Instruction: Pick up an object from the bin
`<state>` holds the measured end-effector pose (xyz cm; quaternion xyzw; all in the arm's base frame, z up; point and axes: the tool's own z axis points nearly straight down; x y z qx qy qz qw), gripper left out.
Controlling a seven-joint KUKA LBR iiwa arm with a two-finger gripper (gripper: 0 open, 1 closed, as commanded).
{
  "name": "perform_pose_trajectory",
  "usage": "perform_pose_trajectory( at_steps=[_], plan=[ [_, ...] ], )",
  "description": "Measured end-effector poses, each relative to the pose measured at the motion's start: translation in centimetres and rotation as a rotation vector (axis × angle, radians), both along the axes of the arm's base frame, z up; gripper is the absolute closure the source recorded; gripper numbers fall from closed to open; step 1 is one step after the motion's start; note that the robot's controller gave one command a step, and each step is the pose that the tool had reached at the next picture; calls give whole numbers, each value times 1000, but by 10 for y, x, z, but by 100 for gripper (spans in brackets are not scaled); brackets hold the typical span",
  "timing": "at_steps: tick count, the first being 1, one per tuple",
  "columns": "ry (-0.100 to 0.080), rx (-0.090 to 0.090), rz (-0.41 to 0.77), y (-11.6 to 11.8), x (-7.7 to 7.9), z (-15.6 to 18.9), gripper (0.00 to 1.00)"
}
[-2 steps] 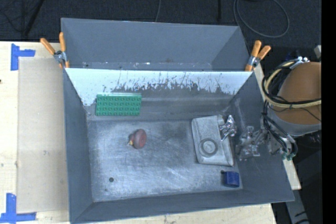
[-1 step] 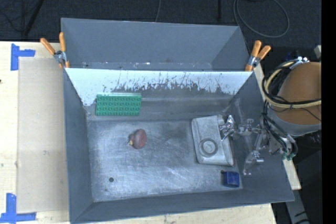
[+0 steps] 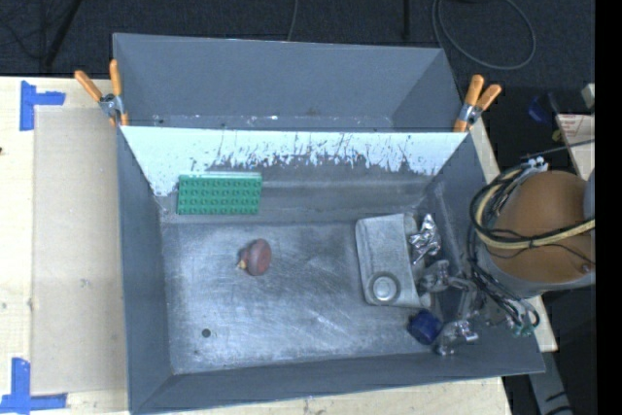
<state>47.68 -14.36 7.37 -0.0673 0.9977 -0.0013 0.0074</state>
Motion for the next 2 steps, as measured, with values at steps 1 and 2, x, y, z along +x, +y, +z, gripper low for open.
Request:
perform_pose_trajectory(
  at_steps=[1, 2],
  plan=[
    [6, -1, 5, -1, -1, 0, 100],
    [-3, 0, 8, 1, 0, 0, 0]
  ],
)
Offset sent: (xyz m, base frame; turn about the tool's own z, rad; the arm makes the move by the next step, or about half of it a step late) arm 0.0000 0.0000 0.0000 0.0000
